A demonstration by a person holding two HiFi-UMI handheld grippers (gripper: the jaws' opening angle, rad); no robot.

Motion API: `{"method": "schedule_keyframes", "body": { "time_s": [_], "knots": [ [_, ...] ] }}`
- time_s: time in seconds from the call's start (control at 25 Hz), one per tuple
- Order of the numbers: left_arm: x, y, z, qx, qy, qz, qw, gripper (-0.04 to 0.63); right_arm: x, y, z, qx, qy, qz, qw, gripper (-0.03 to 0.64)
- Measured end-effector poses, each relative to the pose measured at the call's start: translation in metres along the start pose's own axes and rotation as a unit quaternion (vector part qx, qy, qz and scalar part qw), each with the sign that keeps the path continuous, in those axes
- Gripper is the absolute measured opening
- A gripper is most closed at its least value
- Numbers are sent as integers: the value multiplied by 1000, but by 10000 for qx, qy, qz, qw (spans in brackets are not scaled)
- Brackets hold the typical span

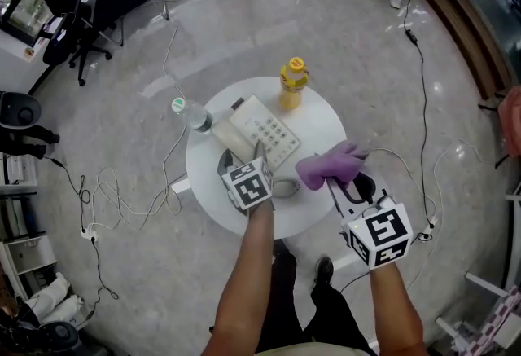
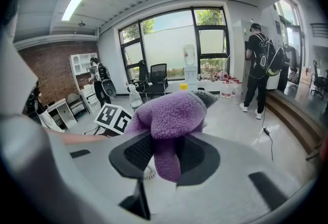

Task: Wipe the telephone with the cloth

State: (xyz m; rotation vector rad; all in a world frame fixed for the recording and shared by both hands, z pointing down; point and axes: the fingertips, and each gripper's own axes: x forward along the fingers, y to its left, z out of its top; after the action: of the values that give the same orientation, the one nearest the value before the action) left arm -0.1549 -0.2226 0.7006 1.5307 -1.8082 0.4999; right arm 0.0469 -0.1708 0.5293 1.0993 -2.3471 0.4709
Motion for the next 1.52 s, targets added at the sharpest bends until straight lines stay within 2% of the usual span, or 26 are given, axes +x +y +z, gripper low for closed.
{"method": "schedule_keyframes", "body": {
  "time_s": [0.2,0.4,0.6,0.88,1.0,1.08,1.24,1.32,1.36,1.4,1.52],
  "knots": [
    [-2,2,1,-90,-99,-104,9999,345,-1,1,-3,12,28,0,10000,109],
    [-10,4,4,-453,-223,-578,9971,305,-4,3,-6,39,36,13,10000,108],
    [-20,7,2,-934,-216,-1120,9891,267,-8,7,-9,84,59,56,9999,108],
    [-43,7,-5,-1817,-227,-2195,9583,236,-10,16,-8,267,54,205,9994,109],
    [-57,6,-6,-2437,-234,-2741,9300,230,-9,23,-7,298,62,263,9992,109],
    [-69,6,-6,-2700,-237,-3089,9117,230,-8,28,-7,318,84,310,9990,109],
    [-89,7,-8,-2823,-216,-3503,8928,227,-3,39,-11,352,146,417,9984,109],
    [-99,6,-5,-3070,-279,-3777,8731,225,1,44,-13,420,168,500,9977,109],
    [-106,5,-3,-3241,-311,-3955,8588,225,3,46,-14,482,172,556,9971,109],
    [-114,3,-2,-3470,-323,-4144,8407,225,6,49,-14,570,171,622,9963,109],
    [-145,-6,6,-4125,-352,-4827,7718,224,16,55,-10,941,118,809,9922,109]
  ]
}}
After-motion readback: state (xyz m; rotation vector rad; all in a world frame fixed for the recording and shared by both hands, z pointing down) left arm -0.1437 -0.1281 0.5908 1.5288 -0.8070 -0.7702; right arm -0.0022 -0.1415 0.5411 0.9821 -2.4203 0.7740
